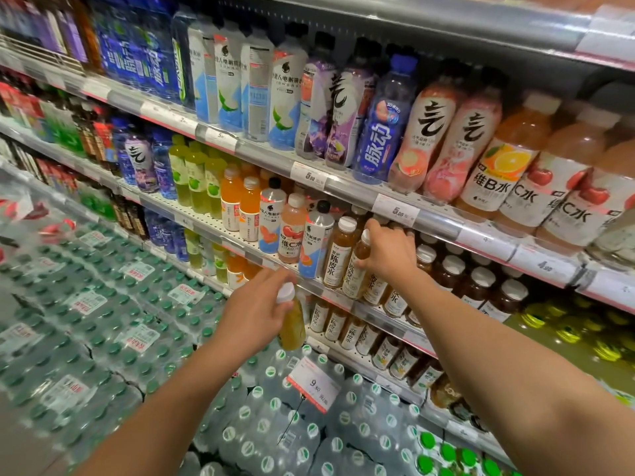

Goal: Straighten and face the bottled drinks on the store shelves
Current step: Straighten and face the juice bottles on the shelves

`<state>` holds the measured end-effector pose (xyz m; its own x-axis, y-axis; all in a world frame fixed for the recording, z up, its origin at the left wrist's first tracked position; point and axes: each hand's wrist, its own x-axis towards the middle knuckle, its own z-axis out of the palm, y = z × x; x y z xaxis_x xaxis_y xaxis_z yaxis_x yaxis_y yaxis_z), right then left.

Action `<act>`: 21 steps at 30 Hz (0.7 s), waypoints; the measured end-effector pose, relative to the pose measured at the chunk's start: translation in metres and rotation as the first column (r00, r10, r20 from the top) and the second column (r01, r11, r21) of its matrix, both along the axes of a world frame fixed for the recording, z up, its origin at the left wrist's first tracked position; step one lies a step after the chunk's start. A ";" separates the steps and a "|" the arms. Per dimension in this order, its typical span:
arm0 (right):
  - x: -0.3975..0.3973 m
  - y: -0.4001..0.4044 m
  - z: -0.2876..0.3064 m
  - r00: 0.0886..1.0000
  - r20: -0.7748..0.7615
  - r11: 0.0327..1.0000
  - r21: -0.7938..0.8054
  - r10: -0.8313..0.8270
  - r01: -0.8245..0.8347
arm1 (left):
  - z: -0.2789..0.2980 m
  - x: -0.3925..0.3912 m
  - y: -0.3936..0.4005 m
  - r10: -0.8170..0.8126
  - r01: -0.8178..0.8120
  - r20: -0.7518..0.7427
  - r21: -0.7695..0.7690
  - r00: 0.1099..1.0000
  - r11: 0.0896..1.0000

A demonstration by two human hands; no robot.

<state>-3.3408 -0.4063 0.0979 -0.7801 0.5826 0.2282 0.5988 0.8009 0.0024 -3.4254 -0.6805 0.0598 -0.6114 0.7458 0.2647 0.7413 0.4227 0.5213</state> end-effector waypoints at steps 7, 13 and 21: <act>-0.007 0.008 -0.002 0.998 0.057 0.998 -0.062 -0.005 0.009 | 0.000 0.004 0.005 -0.017 0.016 -0.018 -0.016 1.000 1.000; -0.011 0.014 -0.005 0.998 0.061 0.997 -0.064 -0.027 0.031 | 0.001 0.006 0.006 -0.032 0.032 -0.010 -0.014 0.999 0.999; -0.013 0.018 -0.004 0.994 0.095 0.998 -0.042 -0.048 0.052 | -0.001 0.013 0.006 -0.040 0.040 0.001 -0.052 0.999 0.998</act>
<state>-3.3539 -0.3884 0.0934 -0.7667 0.6291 0.1281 0.6367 0.7707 0.0255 -3.4122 -0.6740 0.0586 -0.5808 0.7823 0.2251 0.7582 0.4193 0.4993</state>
